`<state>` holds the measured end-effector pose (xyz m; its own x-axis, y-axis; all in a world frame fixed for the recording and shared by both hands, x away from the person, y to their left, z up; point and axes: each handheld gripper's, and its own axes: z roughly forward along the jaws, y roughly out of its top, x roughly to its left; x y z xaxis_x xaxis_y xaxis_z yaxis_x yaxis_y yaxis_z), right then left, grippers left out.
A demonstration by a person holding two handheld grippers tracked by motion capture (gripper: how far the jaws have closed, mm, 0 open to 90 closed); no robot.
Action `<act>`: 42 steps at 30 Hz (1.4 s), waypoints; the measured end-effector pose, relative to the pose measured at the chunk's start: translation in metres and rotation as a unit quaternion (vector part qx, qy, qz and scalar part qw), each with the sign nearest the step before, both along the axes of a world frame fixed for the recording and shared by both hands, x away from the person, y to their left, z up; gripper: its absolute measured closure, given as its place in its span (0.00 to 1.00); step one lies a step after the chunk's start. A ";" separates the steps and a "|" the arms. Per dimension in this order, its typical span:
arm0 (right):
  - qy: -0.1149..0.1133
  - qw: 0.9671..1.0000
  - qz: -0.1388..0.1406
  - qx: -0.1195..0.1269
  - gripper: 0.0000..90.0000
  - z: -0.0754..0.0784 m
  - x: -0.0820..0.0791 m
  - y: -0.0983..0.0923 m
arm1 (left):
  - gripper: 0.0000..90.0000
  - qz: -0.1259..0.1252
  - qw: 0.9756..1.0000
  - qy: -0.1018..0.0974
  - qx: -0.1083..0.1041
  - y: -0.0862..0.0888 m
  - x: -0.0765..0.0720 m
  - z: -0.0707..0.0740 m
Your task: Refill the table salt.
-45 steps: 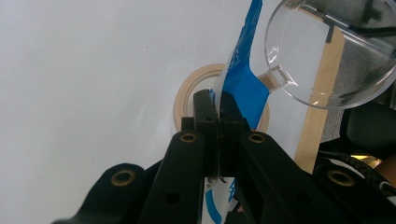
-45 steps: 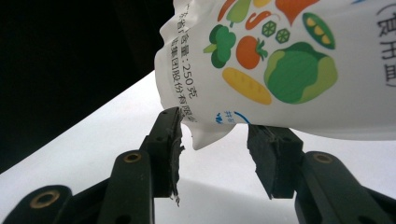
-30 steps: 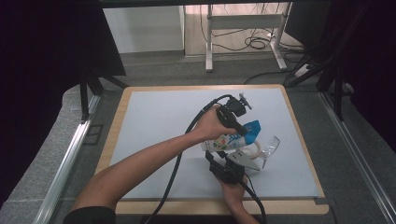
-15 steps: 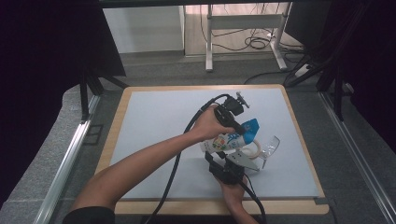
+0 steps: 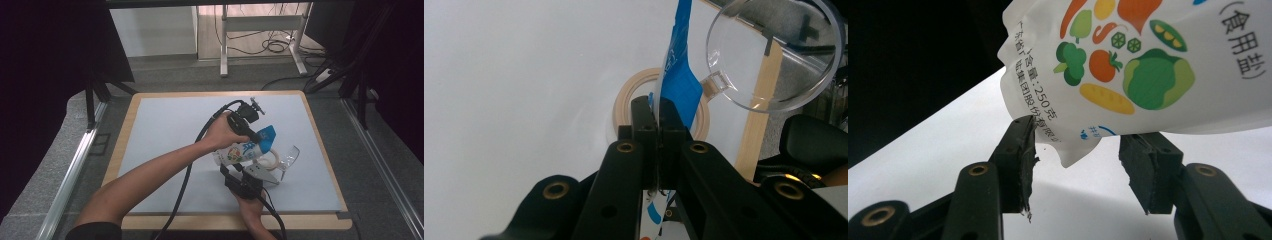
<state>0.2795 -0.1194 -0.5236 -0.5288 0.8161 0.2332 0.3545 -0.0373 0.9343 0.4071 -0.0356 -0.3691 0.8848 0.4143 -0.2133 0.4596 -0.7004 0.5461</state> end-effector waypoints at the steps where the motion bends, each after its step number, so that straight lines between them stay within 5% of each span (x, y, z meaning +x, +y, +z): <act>1: 0.002 1.000 0.000 0.002 0.54 0.000 -0.001 0.000 | 1.00 0.000 1.000 0.000 0.000 0.001 0.000 0.000; 42: 0.005 1.000 -0.009 -0.012 0.50 -0.007 -0.010 -0.015 | 1.00 0.003 1.000 0.014 -0.023 0.016 -0.004 -0.006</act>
